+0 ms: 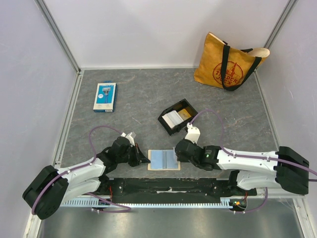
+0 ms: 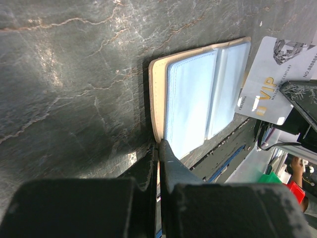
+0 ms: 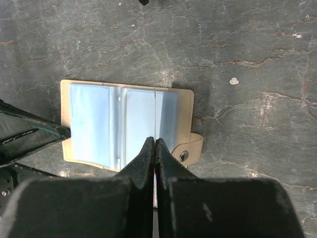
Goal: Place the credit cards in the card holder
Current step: Insert the credit card into the card holder.
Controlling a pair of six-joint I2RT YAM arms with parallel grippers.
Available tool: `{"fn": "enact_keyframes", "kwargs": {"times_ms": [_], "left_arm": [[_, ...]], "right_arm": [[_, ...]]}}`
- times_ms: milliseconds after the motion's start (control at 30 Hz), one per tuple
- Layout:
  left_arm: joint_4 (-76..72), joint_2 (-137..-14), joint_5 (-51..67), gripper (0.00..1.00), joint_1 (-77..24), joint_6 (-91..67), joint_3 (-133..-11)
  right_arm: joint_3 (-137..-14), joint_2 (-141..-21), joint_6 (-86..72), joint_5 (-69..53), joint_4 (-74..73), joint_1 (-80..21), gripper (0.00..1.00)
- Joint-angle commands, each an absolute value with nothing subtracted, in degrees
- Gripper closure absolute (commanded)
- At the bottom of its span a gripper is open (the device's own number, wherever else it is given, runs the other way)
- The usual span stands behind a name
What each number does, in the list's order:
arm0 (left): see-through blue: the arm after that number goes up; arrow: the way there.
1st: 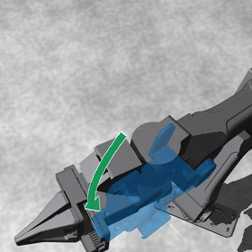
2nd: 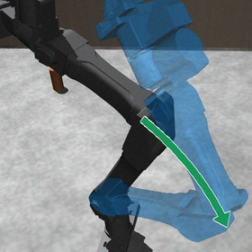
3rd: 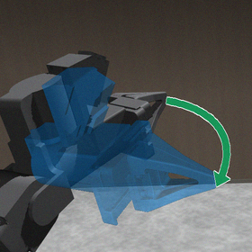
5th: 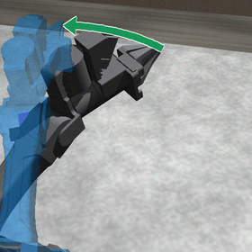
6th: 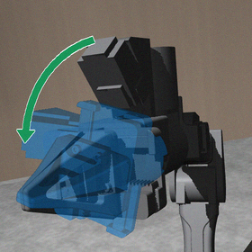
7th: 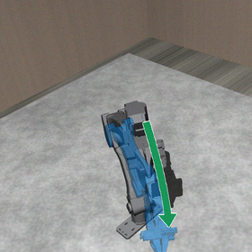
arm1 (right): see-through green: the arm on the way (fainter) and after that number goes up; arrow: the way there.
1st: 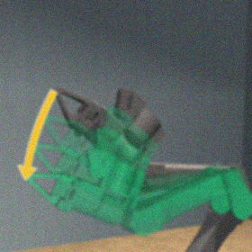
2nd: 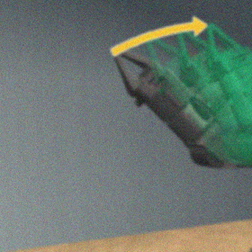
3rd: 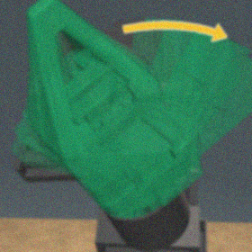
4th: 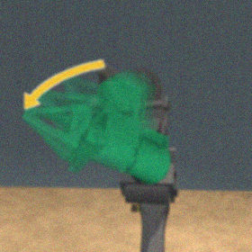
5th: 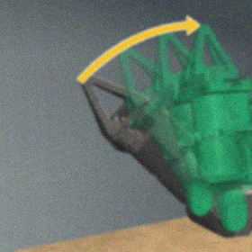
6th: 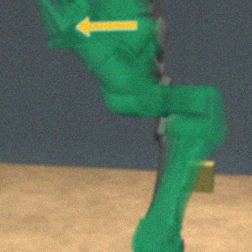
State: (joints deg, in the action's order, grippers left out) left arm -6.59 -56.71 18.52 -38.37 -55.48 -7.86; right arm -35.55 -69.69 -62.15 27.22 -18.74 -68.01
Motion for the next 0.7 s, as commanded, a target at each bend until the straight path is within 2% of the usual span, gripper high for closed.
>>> {"fn": "enact_keyframes", "kwargs": {"times_ms": [0, 667], "left_arm": [[-8.35, -56.25, 18.54, 0.98, -38.58, -54.84, -7.65], [-8.44, -56.60, 18.72, 0.98, -38.41, -54.76, -8.17]], "right_arm": [[-34.63, -66.19, -63.46, 26.37, -19.07, -67.24, 1.00], [-33.75, -69.34, -62.32, 24.79, -20.04, -66.62, 1.00]]}}
